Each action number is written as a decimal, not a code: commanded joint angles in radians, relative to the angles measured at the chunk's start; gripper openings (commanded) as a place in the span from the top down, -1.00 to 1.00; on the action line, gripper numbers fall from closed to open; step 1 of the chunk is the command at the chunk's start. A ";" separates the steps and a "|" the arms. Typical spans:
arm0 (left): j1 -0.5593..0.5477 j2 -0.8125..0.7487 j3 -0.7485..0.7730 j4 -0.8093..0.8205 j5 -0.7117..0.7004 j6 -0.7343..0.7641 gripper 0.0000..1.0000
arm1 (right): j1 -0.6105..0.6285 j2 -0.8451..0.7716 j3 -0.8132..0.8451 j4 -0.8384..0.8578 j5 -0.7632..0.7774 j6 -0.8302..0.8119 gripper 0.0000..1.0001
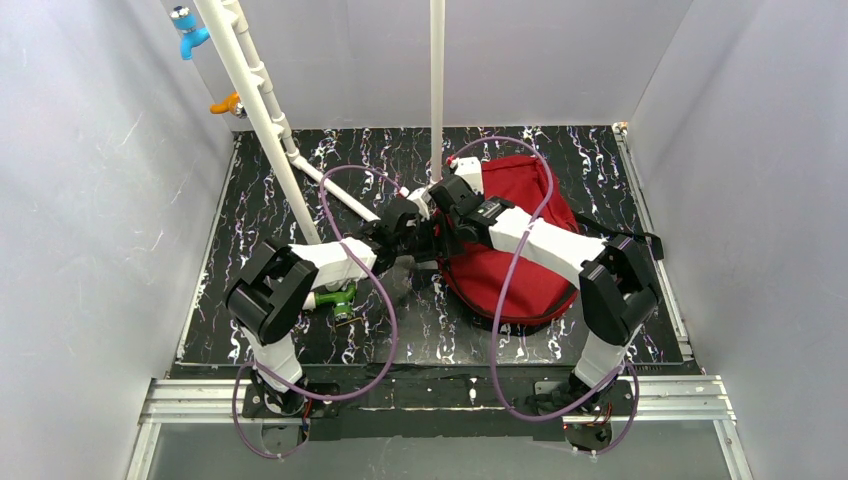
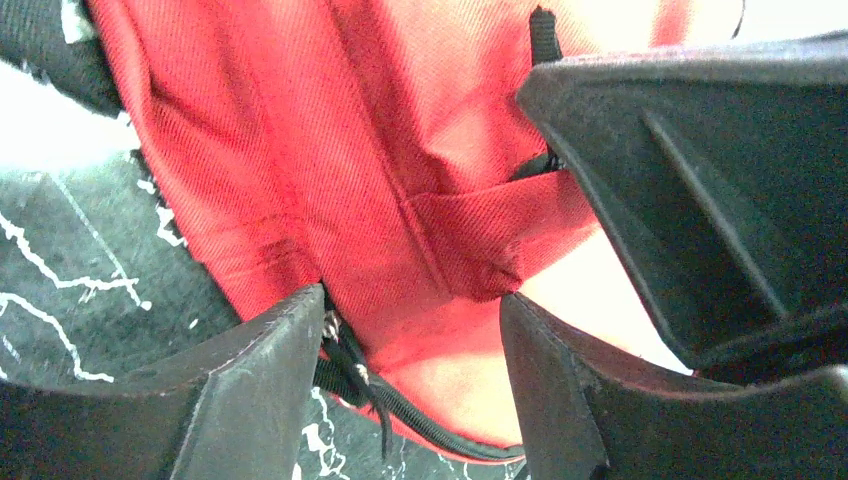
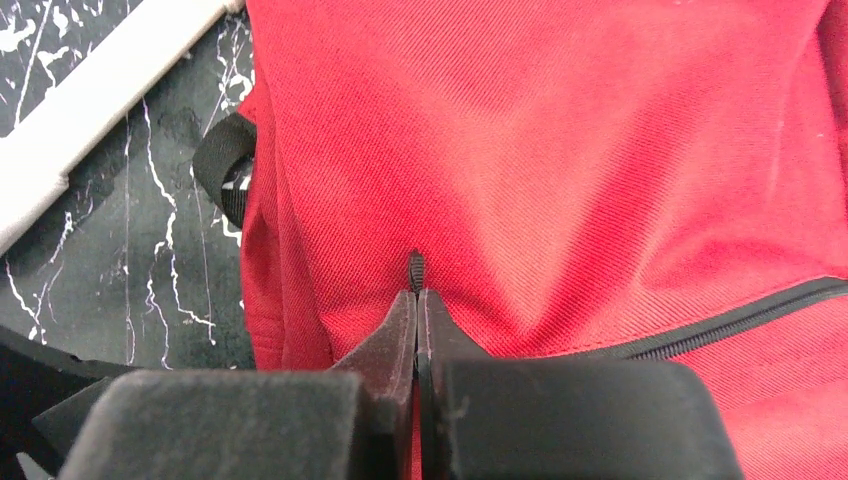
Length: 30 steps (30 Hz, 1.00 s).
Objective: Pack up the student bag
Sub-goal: Zip the student bag at the center of the board.
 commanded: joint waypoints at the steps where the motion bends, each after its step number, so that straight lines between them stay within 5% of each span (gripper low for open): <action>1: 0.011 0.027 0.092 -0.011 0.035 0.008 -0.29 | -0.003 -0.068 0.000 0.022 0.081 0.003 0.97; 10: 0.018 0.106 0.124 -0.011 0.028 -0.050 -0.15 | 0.010 -0.096 -0.027 0.036 0.134 0.023 0.97; 16: 0.047 0.125 0.095 -0.001 0.041 -0.094 0.98 | 0.012 -0.120 -0.024 -0.015 0.242 0.031 0.97; 30: 0.053 0.035 -0.029 0.037 0.026 -0.055 1.00 | -0.217 -0.315 -0.172 0.039 0.199 -0.026 0.97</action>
